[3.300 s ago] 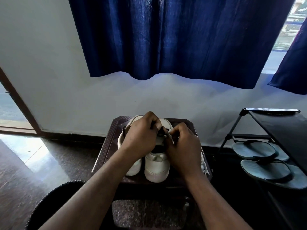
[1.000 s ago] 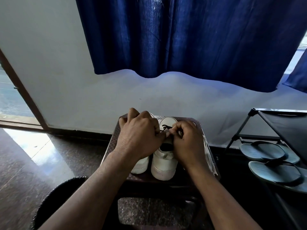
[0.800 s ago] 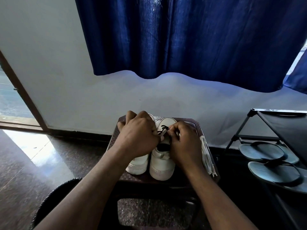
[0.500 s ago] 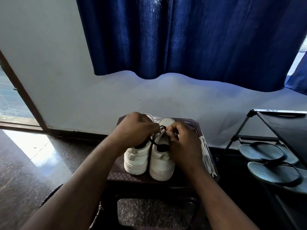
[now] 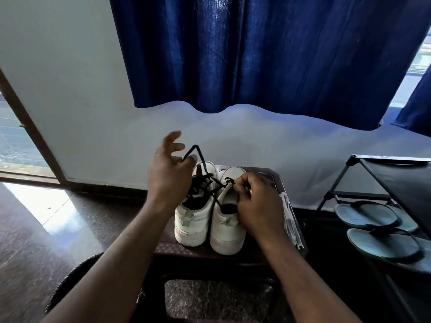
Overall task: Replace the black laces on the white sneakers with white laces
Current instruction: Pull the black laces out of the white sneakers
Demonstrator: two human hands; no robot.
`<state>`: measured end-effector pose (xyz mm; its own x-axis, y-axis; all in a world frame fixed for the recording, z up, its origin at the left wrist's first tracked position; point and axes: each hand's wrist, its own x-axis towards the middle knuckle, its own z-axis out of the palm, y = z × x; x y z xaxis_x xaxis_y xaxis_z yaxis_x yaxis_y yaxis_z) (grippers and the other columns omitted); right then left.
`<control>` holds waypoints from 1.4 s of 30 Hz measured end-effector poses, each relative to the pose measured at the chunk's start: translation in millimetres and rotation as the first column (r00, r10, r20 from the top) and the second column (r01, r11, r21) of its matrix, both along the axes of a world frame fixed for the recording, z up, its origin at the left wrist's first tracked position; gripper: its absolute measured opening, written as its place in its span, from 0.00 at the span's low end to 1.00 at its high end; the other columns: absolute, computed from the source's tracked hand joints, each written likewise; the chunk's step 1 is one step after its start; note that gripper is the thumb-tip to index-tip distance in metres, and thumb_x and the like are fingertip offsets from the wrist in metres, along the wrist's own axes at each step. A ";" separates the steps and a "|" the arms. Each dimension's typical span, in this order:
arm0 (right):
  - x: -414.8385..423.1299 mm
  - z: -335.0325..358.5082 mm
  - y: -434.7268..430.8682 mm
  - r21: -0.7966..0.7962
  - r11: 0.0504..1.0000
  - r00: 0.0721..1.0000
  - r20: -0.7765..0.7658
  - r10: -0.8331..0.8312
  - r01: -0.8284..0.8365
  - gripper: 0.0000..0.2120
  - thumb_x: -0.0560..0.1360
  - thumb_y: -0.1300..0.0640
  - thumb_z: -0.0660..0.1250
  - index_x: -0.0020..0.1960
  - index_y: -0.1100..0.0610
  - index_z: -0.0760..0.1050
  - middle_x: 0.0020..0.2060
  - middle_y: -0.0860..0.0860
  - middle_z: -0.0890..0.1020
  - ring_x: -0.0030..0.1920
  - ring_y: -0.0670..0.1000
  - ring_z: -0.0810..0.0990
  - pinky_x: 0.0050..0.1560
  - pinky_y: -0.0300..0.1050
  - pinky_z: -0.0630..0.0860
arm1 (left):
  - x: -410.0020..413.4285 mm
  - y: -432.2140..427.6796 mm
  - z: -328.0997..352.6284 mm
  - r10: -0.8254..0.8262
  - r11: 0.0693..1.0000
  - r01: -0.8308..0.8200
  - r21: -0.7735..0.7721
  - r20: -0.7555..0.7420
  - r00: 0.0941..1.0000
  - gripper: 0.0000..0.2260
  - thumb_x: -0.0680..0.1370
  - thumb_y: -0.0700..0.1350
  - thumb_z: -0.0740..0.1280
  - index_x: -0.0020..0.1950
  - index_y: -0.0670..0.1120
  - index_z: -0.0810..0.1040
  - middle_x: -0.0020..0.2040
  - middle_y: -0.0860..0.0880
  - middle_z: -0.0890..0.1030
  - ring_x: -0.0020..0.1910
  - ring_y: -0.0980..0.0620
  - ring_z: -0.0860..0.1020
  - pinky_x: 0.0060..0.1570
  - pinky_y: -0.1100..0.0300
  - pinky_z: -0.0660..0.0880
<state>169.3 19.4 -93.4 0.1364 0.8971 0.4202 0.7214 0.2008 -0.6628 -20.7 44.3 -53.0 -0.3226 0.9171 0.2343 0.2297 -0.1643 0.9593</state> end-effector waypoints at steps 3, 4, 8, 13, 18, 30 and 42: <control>0.2 1.0 -1.0 -0.005 1.000 1.000 -0.004 0.001 -0.001 0.02 0.79 0.54 0.69 0.49 0.50 0.77 0.47 0.45 0.84 0.49 0.54 0.82 0.45 0.54 0.77 | 9.2 -7.5 0.0 0.016 0.999 0.005 0.042 -0.473 0.881 0.20 0.77 0.48 0.72 0.68 0.62 0.76 0.59 0.55 0.79 0.59 0.48 0.77 0.57 0.49 0.77; 0.3 0.9 -1.0 0.000 1.000 1.000 -0.004 0.004 -0.004 0.02 0.78 0.55 0.69 0.48 0.50 0.76 0.47 0.45 0.84 0.48 0.54 0.82 0.45 0.54 0.77 | 14.6 -11.5 0.7 0.012 0.997 0.039 0.070 -0.605 0.796 0.12 0.77 0.50 0.71 0.60 0.60 0.81 0.55 0.56 0.80 0.57 0.46 0.76 0.57 0.48 0.76; -1.1 1.4 -2.0 0.028 0.999 1.000 0.000 0.023 -0.023 0.05 0.77 0.58 0.68 0.46 0.50 0.74 0.47 0.45 0.81 0.46 0.54 0.79 0.42 0.53 0.76 | 32.4 -24.3 -2.1 -0.040 0.996 0.086 0.007 -0.843 0.537 0.11 0.78 0.61 0.68 0.42 0.57 0.83 0.46 0.59 0.77 0.57 0.48 0.71 0.53 0.50 0.67; 1.5 1.3 -2.9 0.052 0.997 0.998 -0.031 0.060 -0.058 0.04 0.76 0.57 0.68 0.47 0.48 0.76 0.49 0.44 0.79 0.47 0.51 0.78 0.43 0.53 0.76 | 36.0 -25.1 -3.5 -0.002 0.991 0.120 0.057 -0.898 0.440 0.18 0.77 0.68 0.65 0.44 0.56 0.86 0.48 0.59 0.76 0.59 0.50 0.68 0.58 0.47 0.65; 0.5 -1.5 -0.8 0.203 0.974 0.975 -0.215 -0.052 0.097 0.09 0.75 0.66 0.70 0.45 0.53 0.76 0.47 0.47 0.75 0.44 0.44 0.75 0.47 0.36 0.72 | 39.7 -24.9 -12.6 0.061 0.991 0.078 0.108 -0.888 0.456 0.17 0.76 0.58 0.62 0.36 0.50 0.82 0.43 0.57 0.74 0.55 0.47 0.70 0.53 0.45 0.67; 2.7 6.6 0.7 0.049 0.991 0.987 -0.100 0.128 -0.124 0.08 0.72 0.58 0.77 0.43 0.47 0.80 0.43 0.42 0.82 0.45 0.38 0.77 0.48 0.29 0.71 | 42.6 -27.9 -18.9 0.003 1.000 -0.001 0.003 -0.766 0.643 0.15 0.73 0.56 0.61 0.33 0.49 0.80 0.42 0.58 0.75 0.56 0.51 0.66 0.52 0.50 0.64; 20.4 19.5 11.1 0.199 0.965 0.953 -0.282 -0.111 0.171 0.09 0.78 0.64 0.68 0.43 0.52 0.77 0.46 0.47 0.75 0.46 0.47 0.76 0.50 0.35 0.69 | 45.8 -27.6 -31.2 0.133 0.990 -0.049 0.131 -0.782 0.609 0.16 0.74 0.55 0.62 0.35 0.49 0.84 0.43 0.57 0.78 0.53 0.49 0.69 0.51 0.50 0.63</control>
<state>189.7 30.5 -73.9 0.3883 0.7507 0.5345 0.5561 0.2717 -0.7855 25.1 16.7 -84.2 -0.0556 0.8554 0.5150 0.9073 -0.1720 0.3836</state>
